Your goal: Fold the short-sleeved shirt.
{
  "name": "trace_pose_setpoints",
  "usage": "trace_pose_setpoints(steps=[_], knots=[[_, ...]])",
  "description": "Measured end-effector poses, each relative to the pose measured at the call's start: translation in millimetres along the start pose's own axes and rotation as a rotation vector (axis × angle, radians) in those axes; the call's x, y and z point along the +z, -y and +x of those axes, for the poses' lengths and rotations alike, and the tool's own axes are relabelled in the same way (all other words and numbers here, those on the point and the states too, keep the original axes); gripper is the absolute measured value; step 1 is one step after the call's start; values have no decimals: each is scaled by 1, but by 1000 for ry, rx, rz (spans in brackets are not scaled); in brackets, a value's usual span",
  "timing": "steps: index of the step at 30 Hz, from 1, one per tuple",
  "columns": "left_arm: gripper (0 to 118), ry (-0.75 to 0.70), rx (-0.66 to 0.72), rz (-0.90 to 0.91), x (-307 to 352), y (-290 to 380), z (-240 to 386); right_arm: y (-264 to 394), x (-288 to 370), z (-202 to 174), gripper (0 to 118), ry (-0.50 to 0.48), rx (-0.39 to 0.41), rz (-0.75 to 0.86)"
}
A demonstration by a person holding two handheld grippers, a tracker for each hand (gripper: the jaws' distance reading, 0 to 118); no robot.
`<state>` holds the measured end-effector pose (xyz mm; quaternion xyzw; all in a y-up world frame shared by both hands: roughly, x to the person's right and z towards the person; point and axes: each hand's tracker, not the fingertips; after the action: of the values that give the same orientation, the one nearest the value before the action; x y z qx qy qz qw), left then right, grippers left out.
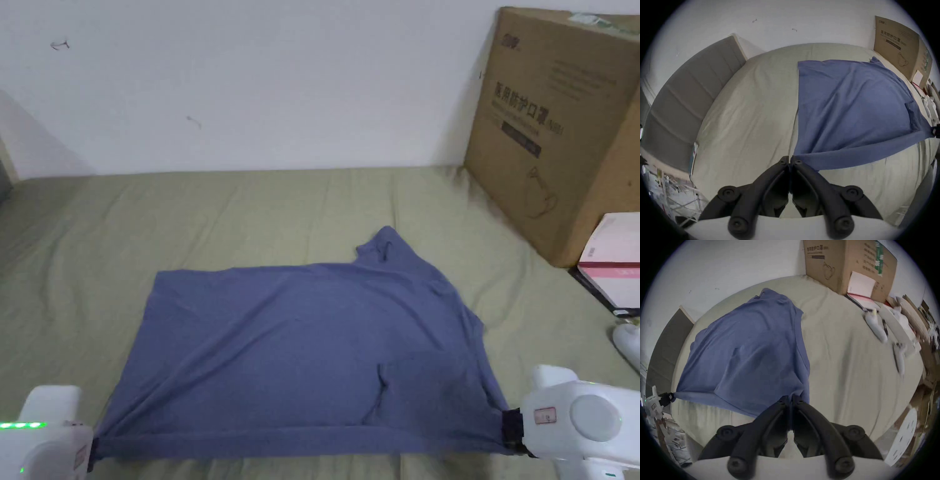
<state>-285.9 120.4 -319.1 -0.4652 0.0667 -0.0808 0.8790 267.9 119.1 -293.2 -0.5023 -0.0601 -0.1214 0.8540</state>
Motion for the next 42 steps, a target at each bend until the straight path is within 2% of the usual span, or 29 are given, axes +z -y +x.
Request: trace_pose_setpoints(steps=[6, 9, 12, 13, 14, 15, 16, 17, 18, 19, 21, 22, 23, 24, 25, 26, 27, 29, 30, 33, 35, 36, 38, 39, 42], knots=[[1, -16, -10, 2, 28, 52, 2, 50, 21, 16, 4, -15, -22, 3], [1, -22, -19, 21, 36, 60, 5, 59, 27, 27, 4, -34, -87, 14], [3, -20, -5, 45, 40, 59, 7, 62, 30, 26, 4, -44, -77, 26], [9, -20, 1, 55, 42, 58, 7, 61, 30, 25, 4, -41, -67, 32], [23, -20, 7, 66, 44, 56, 8, 59, 30, 21, 5, -34, -47, 38], [49, -21, 10, 69, 45, 55, 8, 57, 30, 18, 7, -23, -31, 37], [71, -16, 14, 70, 47, 53, 8, 56, 31, 15, 15, -13, -8, 36], [89, -3, 23, 66, 50, 53, 7, 54, 31, 10, 34, 16, 26, 40], [94, 8, 33, 70, 52, 54, 7, 54, 34, 6, 65, 46, 67, 45], [90, 32, 36, 86, 57, 56, 7, 55, 37, 1, 75, 51, 108, 56], [91, 43, 44, 100, 63, 59, 8, 58, 47, -7, 75, 60, 171, 85], [88, 60, 43, 95, 67, 61, 8, 60, 52, -11, 75, 58, 186, 101], [79, 83, 51, 98, 72, 65, 7, 63, 57, -15, 75, 53, 184, 108], [50, 113, 69, 104, 76, 69, 8, 65, 61, -16, 68, 38, 172, 120], [18, 144, 81, 106, 81, 74, 7, 69, 67, -19, 55, 9, 158, 140], [0, 155, 81, 98, 84, 79, 8, 72, 69, -21, 32, -20, 163, 147], [0, 141, 80, 92, 83, 84, 9, 76, 69, -24, 4, -20, 183, 145], [0, 74, 86, 76, 81, 96, 14, 87, 63, -34, 2, 57, 274, 132], [0, 86, 51, 67, 82, 102, 15, 94, 61, -37, 1, 54, 281, 141], [0, 120, 79, 37, 82, 111, 11, 103, 53, -37, 1, -18, 238, 74], [0, 107, 91, 61, 78, 114, 6, 106, 50, -36, 1, -11, 218, 74], [14, 86, 100, 66, 76, 112, 3, 107, 49, -36, 1, -5, 221, 76], [59, 63, 105, 53, 70, 104, -4, 105, 46, -33, 1, 10, 227, 63], [73, 76, 129, 83, 69, 102, -8, 105, 46, -32, 1, 10, 227, 63], [87, 98, 171, 88, 53, 90, -18, 104, 44, -27, 1, 3, 215, 47]])
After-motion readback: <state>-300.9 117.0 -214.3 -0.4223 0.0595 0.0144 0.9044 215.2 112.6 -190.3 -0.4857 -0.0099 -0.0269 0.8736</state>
